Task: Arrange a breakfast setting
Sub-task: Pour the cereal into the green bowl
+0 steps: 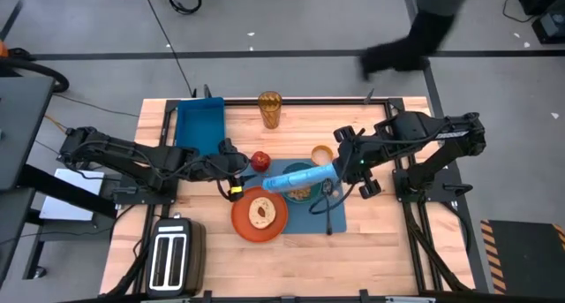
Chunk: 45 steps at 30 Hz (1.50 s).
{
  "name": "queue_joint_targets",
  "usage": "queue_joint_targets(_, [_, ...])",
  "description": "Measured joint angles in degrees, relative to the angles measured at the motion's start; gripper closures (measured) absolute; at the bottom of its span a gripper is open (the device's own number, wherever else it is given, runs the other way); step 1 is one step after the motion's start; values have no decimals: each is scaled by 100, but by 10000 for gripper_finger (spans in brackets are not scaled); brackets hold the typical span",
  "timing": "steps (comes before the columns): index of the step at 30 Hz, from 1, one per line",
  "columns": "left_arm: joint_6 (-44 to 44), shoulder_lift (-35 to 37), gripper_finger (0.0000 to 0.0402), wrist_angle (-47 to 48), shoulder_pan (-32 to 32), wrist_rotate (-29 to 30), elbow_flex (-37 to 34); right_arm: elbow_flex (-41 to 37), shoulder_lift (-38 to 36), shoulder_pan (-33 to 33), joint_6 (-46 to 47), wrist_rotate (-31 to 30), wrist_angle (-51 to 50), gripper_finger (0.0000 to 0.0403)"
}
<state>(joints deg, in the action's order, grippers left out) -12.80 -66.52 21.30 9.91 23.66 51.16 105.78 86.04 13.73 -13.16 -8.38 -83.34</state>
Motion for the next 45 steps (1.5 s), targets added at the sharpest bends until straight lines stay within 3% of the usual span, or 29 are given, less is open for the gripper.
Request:
queue_joint_targets(2, [-4, 0, 169, -2, 2, 0, 0, -1, 0, 12, 151, -250, -111, 252])
queue_joint_targets(6, [-7, -2, 169, -2, 0, 0, 0, -1, 13, 19, 247, -74, -137, 252])
queue_joint_targets(17, [-7, -7, 169, -9, 2, 0, 0, -2, -19, 98, 395, -370, -278, 252])
queue_joint_targets(26, [174, 235, 169, -50, 144, -3, -9, -19, -742, 273, 948, -252, -71, 252])
queue_joint_targets(36, [333, 640, 169, -452, 350, -7, -4, -1585, -1977, 687, 1663, -549, 483, 252])
queue_joint_targets(40, [446, 660, 169, -642, 346, 2, -4, -1744, -1935, 770, 1556, -517, 490, 252])
queue_joint_targets(45, [468, 658, 169, -762, 345, 0, -4, -1203, -1498, 762, 1139, -490, 230, 252])
